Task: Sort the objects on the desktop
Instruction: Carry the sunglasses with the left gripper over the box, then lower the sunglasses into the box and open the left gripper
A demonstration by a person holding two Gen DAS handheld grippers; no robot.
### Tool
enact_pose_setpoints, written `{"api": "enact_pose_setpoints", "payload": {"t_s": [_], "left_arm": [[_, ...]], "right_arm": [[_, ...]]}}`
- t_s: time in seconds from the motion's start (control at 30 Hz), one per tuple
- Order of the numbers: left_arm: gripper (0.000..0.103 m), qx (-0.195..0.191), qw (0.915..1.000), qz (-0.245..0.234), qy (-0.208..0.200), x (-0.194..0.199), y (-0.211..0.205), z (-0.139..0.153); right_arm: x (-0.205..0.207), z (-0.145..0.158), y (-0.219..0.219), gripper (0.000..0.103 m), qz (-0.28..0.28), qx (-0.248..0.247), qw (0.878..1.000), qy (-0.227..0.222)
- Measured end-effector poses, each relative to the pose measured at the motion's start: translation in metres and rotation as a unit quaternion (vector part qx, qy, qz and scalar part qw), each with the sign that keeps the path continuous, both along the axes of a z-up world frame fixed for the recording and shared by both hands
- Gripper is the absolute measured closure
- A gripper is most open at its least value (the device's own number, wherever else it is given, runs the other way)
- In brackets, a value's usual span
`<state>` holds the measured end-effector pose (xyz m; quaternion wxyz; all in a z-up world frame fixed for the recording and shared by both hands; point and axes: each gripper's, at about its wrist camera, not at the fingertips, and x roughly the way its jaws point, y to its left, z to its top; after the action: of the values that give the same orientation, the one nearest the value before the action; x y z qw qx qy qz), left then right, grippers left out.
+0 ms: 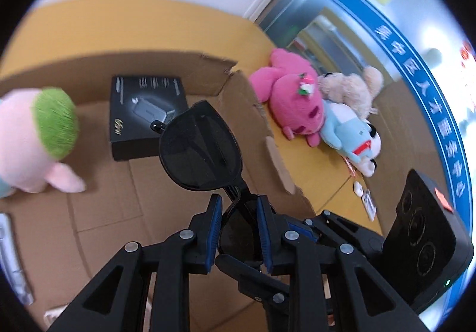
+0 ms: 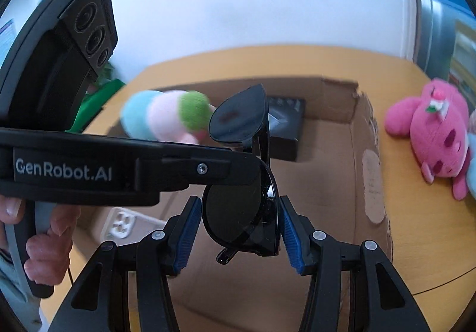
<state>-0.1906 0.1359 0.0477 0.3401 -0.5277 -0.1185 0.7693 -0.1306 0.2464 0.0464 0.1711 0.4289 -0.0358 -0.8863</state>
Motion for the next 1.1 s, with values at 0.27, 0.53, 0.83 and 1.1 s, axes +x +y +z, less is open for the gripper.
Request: {"api": "enact_pose_setpoints", "payload": {"t_s": [0.27, 0.53, 0.83, 1.1], "left_arm": [[0.081, 0.001, 0.9972, -0.024, -0.071, -0.021, 0.024, -0.048], [0.083, -0.026, 0.9935, -0.031, -0.107, -0.02, 0.033, -0.069], [0.08, -0.042, 0.9989, 0.015, 0.01, 0.01, -0.002, -0.005], [0.022, -0.134, 0.9316, 0.156, 0.3, 0.127, -0.098, 0.068]], "right_arm": [[-0.026, -0.042, 0.013, 0.053, -0.047, 0.038, 0.992, -0.107], [-0.034, -0.056, 0.021, 0.051, -0.078, 0.054, 0.983, -0.157], [-0.009, -0.024, 0.02, 0.022, -0.09, 0.07, 0.989, -0.094], [0.085, 0.021, -0.004, 0.006, -0.065, 0.061, 0.992, 0.087]]}}
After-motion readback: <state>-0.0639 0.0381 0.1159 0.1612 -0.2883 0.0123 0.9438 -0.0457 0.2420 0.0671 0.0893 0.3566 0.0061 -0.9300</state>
